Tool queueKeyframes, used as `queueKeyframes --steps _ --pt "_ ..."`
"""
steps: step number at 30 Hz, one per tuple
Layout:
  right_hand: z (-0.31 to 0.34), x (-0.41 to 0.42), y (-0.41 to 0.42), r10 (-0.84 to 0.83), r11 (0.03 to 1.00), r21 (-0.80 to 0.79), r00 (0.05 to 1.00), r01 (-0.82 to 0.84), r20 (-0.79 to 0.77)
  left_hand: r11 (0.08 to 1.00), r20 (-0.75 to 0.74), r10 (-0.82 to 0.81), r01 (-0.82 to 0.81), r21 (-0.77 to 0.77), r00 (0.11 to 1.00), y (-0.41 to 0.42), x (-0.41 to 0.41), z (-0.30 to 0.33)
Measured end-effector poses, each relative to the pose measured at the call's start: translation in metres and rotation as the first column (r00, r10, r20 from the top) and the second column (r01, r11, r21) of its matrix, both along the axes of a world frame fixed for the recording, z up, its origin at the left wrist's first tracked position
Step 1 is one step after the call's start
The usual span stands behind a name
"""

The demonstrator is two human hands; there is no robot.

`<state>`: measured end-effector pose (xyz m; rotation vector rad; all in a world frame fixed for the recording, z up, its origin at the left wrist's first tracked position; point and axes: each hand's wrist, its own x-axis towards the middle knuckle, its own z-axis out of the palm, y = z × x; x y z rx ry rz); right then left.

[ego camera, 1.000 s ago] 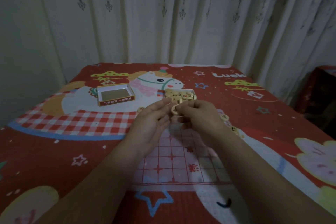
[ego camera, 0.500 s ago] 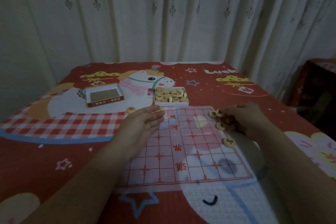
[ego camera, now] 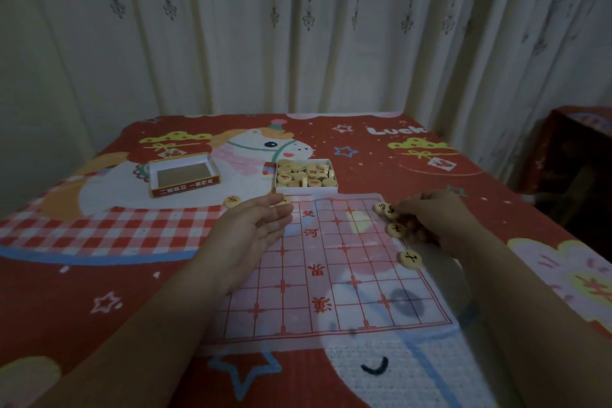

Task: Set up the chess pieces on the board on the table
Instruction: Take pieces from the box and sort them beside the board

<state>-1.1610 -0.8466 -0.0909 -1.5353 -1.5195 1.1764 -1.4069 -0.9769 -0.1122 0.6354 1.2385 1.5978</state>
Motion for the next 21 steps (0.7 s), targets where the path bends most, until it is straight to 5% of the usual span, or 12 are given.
queueKeyframes --steps 4,8,14,21 --pt "-0.002 -0.001 -0.001 -0.011 0.999 0.034 1.000 0.011 -0.015 1.000 -0.007 0.000 0.000 -0.004 1.000 -0.001 0.001 0.001" --pt "-0.001 -0.006 -0.003 -0.052 0.978 0.187 0.971 0.097 -0.235 1.000 -0.013 0.002 -0.002 -0.003 1.000 -0.001 0.002 0.003" --pt "-0.001 -0.020 -0.012 0.099 0.971 0.235 0.963 -0.039 -0.251 1.000 -0.012 0.009 -0.009 -0.010 1.000 -0.001 0.003 0.003" --pt "-0.008 -0.015 -0.002 0.081 0.973 0.227 0.982 -0.041 -0.171 1.000 -0.005 0.008 -0.008 -0.011 1.000 -0.001 0.002 0.003"
